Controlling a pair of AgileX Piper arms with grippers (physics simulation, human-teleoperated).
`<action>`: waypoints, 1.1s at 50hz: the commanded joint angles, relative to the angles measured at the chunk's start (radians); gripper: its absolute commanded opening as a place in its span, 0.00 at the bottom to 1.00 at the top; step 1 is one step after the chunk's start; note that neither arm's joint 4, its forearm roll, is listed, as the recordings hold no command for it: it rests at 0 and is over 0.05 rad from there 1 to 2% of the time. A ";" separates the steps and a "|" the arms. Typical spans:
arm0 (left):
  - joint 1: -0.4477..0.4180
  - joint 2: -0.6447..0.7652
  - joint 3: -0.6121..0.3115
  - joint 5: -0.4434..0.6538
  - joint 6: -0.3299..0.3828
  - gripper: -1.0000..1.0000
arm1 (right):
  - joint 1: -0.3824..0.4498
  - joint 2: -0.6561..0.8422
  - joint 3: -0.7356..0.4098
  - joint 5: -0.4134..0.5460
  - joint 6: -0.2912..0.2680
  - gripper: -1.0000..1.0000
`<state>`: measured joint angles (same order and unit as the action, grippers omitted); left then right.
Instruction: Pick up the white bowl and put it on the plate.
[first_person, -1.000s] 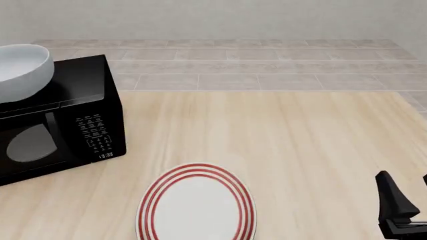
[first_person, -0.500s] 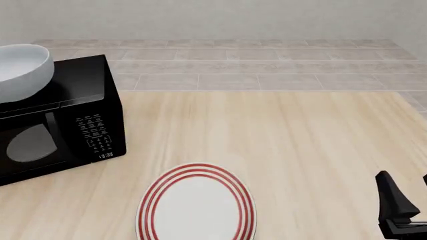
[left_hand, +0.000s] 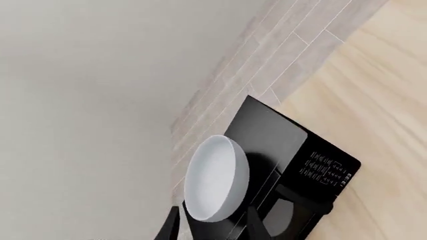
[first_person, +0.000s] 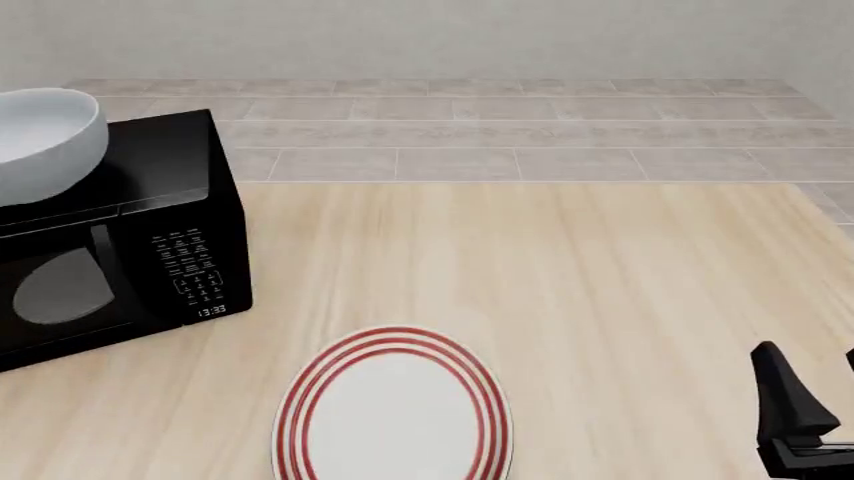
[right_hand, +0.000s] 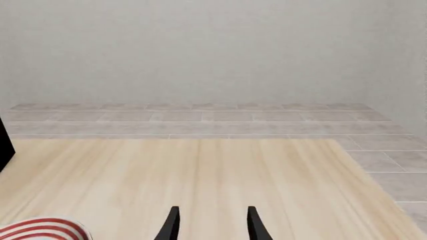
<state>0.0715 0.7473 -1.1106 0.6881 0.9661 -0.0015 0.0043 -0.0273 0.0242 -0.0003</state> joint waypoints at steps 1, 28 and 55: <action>0.003 0.083 -0.014 0.029 0.011 1.00 | 0.002 0.000 0.009 -0.009 0.000 1.00; 0.089 0.318 -0.031 -0.076 -0.002 1.00 | 0.002 0.000 0.009 -0.009 0.000 1.00; 0.112 0.360 -0.001 -0.100 -0.019 1.00 | 0.002 0.000 0.009 -0.009 0.000 1.00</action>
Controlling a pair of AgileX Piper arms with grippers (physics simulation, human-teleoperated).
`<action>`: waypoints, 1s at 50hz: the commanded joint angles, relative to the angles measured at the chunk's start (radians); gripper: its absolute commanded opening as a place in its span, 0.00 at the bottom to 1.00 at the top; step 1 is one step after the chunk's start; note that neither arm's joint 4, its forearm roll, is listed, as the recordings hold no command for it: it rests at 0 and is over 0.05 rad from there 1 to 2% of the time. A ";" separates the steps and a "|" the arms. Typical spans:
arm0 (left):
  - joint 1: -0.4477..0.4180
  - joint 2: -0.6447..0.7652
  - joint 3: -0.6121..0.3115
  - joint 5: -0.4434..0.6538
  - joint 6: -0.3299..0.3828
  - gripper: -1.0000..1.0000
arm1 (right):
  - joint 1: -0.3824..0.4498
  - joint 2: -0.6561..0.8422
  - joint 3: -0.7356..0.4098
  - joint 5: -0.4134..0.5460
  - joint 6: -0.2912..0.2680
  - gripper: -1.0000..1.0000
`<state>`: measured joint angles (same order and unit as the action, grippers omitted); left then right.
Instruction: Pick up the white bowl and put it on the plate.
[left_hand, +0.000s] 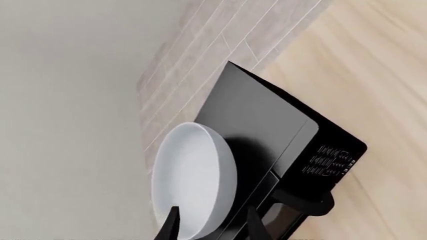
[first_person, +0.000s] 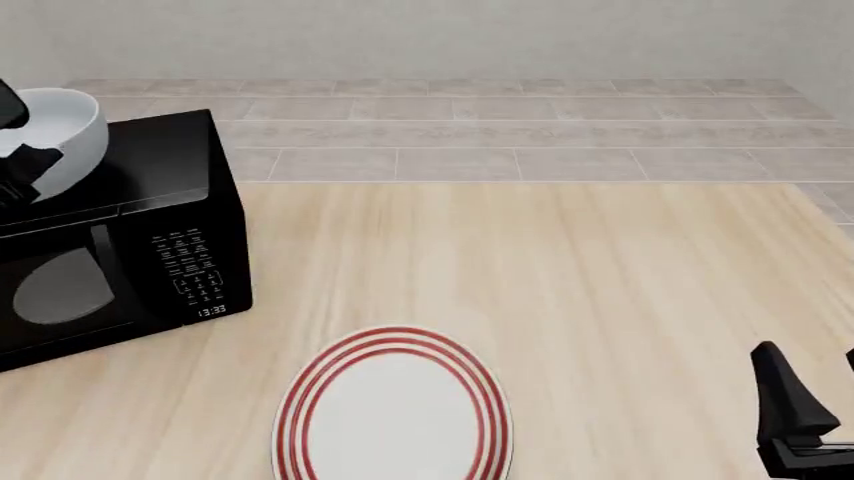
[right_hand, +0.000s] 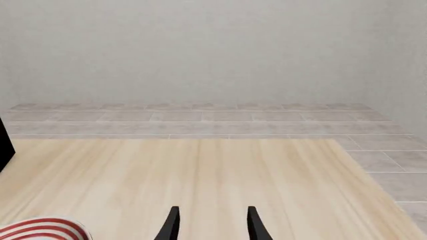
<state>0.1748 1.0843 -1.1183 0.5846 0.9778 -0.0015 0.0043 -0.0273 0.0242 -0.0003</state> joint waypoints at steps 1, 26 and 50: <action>0.010 0.026 0.009 0.001 -0.031 1.00 | 0.002 0.000 0.009 -0.009 0.000 1.00; 0.025 0.071 0.038 -0.051 -0.034 1.00 | 0.002 0.000 0.009 -0.009 0.000 1.00; 0.046 0.120 0.059 -0.100 -0.034 1.00 | 0.002 0.000 0.009 -0.009 0.000 1.00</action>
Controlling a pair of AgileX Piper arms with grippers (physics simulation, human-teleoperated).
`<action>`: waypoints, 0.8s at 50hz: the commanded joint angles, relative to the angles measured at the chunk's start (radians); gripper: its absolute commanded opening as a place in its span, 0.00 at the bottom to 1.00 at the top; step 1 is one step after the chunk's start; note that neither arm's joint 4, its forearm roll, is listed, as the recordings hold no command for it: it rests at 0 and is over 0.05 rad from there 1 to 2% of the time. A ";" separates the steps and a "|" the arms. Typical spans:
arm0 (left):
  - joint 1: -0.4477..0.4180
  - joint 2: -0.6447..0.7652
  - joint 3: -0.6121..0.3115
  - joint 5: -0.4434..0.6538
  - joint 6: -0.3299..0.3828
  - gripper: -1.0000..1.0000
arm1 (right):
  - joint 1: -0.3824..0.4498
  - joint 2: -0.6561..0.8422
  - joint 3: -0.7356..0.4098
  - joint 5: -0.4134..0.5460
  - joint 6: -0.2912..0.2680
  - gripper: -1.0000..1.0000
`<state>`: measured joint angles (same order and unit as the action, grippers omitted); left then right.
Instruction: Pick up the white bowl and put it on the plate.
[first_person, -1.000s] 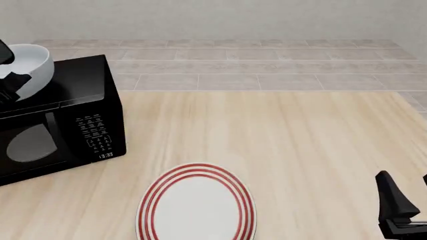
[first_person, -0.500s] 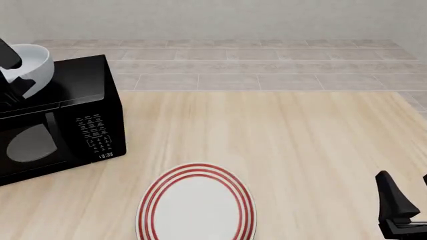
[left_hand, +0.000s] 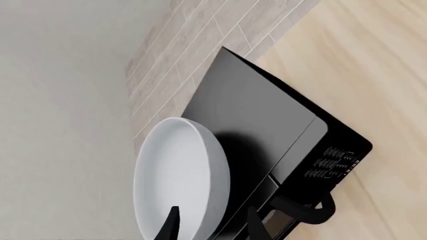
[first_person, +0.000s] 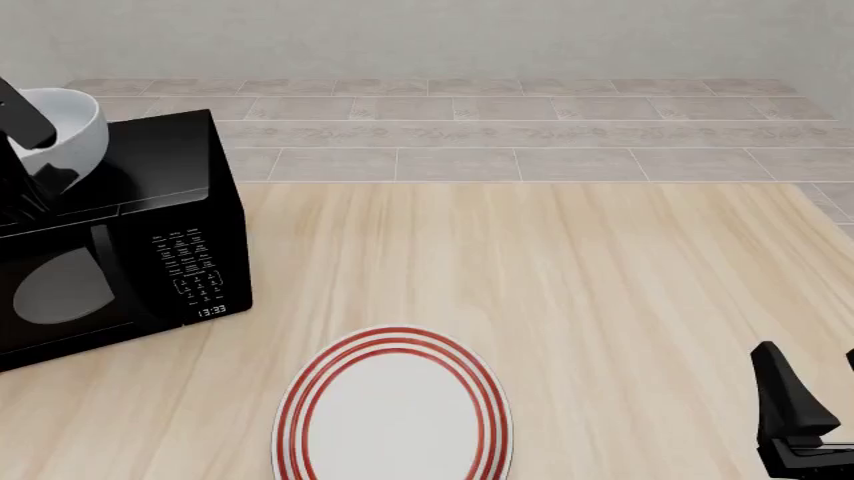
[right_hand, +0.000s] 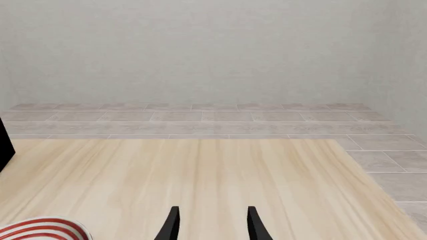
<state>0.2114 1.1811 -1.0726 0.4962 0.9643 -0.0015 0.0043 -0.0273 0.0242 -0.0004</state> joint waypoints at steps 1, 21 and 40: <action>0.008 0.023 0.013 -0.011 -0.024 1.00 | 0.002 0.000 0.009 -0.009 0.000 1.00; 0.032 0.073 0.020 -0.052 -0.025 1.00 | 0.002 0.000 0.009 -0.009 0.000 1.00; 0.051 0.125 0.044 -0.106 -0.026 1.00 | 0.002 0.000 0.009 -0.009 0.000 1.00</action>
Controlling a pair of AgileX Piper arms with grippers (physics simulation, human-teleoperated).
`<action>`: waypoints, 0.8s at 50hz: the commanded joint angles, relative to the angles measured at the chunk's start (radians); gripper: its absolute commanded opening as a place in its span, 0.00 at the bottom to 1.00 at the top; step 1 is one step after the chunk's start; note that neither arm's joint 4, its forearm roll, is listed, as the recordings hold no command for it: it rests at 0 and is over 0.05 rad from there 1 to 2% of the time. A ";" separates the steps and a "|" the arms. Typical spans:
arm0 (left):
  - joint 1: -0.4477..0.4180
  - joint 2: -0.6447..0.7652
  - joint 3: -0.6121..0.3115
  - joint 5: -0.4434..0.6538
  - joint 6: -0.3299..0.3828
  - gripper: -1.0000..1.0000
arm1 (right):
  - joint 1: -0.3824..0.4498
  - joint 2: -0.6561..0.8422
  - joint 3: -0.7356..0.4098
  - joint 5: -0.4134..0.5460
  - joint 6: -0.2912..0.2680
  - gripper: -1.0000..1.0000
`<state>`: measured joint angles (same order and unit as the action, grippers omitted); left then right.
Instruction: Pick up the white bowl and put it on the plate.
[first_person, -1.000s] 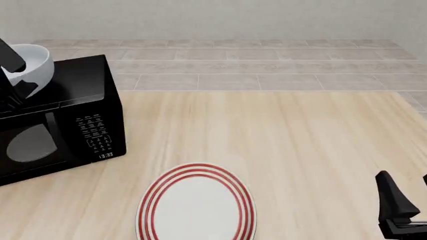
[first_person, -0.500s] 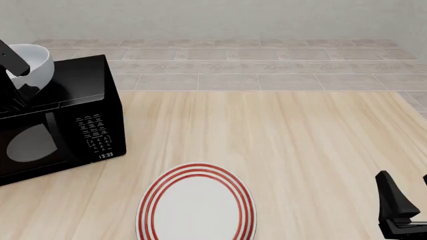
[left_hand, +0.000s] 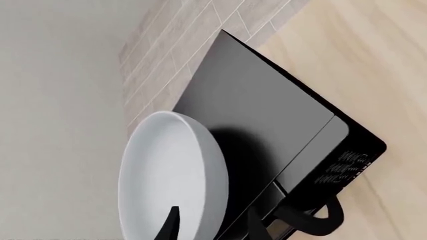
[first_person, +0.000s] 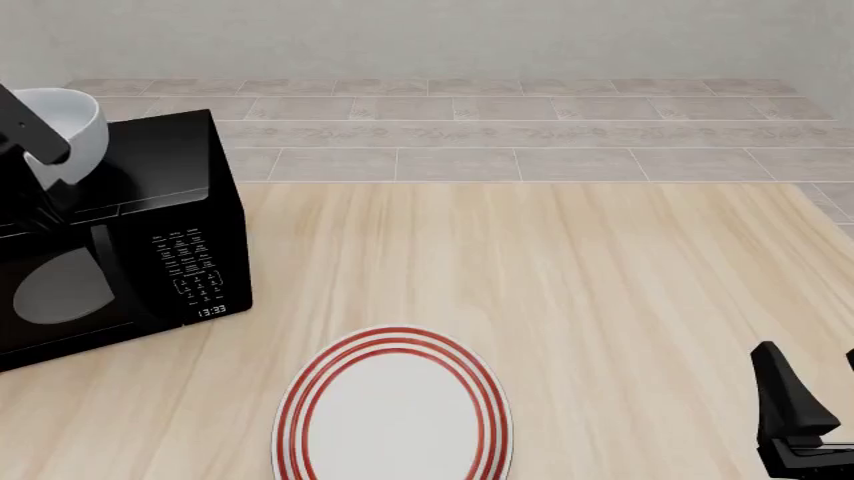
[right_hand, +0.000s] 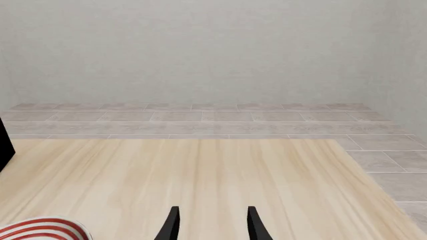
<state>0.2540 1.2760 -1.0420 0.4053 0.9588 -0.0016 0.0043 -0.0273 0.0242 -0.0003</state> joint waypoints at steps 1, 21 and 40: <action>0.010 0.033 0.010 -0.014 -0.020 1.00 | 0.002 0.000 0.009 -0.009 0.000 1.00; 0.026 0.039 0.039 -0.068 0.017 1.00 | 0.002 0.000 0.009 -0.009 0.000 1.00; 0.027 0.047 0.022 -0.057 0.009 0.00 | 0.002 0.000 0.009 -0.009 0.000 1.00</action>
<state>0.2751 1.3172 -1.0151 0.3380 0.9804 -0.0016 0.0043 -0.0273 0.0242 -0.0003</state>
